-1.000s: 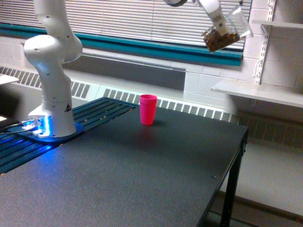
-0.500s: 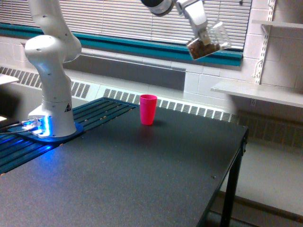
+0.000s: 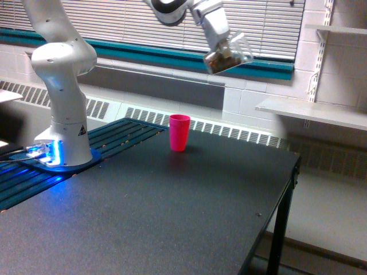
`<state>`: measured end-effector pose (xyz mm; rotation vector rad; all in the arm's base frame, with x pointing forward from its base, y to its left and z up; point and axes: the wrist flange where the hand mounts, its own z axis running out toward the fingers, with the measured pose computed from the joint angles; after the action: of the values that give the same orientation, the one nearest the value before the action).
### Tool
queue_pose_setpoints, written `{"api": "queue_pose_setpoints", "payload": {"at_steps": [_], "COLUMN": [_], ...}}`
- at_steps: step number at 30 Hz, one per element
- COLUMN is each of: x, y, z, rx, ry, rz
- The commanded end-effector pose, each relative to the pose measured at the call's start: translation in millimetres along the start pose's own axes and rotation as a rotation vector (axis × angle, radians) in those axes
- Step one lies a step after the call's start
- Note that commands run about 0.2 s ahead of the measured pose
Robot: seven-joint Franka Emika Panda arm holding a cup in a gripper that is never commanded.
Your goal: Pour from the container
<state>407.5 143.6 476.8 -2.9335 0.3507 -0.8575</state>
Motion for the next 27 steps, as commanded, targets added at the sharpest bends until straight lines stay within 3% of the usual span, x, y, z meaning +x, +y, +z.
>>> {"api": "queue_pose_setpoints", "payload": {"at_steps": [1,17,27], "x": [-38.0,-118.3,-165.7], "y": [-10.6,-34.9,-45.9], "z": [-3.8,-33.0,-47.2], "rx": [-0.005,-0.013,-0.024], "ry": [-0.009,-0.021,-0.055], "rz": [-0.010,-0.058,-0.055]}}
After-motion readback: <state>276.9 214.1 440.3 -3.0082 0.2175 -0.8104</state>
